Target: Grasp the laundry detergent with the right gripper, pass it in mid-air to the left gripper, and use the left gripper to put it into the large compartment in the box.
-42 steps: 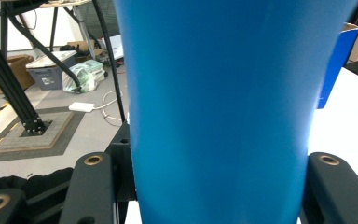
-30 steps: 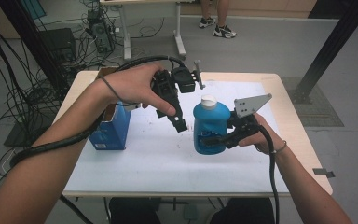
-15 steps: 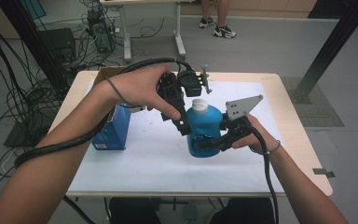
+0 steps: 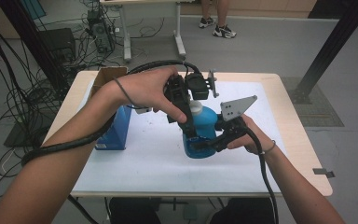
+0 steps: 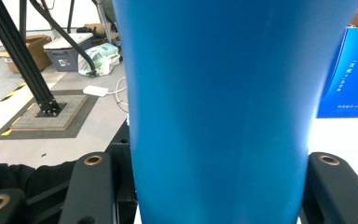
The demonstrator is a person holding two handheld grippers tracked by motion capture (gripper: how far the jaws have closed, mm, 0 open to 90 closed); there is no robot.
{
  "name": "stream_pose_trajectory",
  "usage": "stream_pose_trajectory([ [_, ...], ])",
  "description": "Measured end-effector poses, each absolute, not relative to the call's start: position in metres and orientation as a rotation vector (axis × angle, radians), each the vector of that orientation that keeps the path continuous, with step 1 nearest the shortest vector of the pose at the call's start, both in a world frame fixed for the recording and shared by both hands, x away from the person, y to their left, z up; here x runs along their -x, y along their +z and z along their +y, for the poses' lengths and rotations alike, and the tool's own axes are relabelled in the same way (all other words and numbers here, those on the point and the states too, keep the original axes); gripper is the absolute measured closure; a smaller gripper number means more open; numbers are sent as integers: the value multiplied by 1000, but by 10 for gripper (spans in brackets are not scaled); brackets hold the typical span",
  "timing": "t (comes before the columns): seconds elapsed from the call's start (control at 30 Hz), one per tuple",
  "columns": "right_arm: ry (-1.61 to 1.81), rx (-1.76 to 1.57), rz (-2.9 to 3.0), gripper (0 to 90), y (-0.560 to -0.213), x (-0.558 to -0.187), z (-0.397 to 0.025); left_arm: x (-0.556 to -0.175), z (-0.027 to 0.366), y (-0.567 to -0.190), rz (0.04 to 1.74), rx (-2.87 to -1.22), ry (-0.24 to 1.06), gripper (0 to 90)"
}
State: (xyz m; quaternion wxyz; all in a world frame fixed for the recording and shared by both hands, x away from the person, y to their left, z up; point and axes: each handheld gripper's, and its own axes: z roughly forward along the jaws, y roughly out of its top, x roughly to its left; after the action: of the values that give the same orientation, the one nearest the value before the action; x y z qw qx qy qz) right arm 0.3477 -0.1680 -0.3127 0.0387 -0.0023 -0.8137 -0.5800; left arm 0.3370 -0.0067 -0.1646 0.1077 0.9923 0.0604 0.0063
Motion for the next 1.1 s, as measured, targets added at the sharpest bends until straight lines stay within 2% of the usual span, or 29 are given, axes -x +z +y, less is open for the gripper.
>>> stream_pose_trajectory([
  [1.1, -1775, 8, -2504, 435, -313, -350, -166, -338, -14, -166, 175, -2925, 28, 106],
])
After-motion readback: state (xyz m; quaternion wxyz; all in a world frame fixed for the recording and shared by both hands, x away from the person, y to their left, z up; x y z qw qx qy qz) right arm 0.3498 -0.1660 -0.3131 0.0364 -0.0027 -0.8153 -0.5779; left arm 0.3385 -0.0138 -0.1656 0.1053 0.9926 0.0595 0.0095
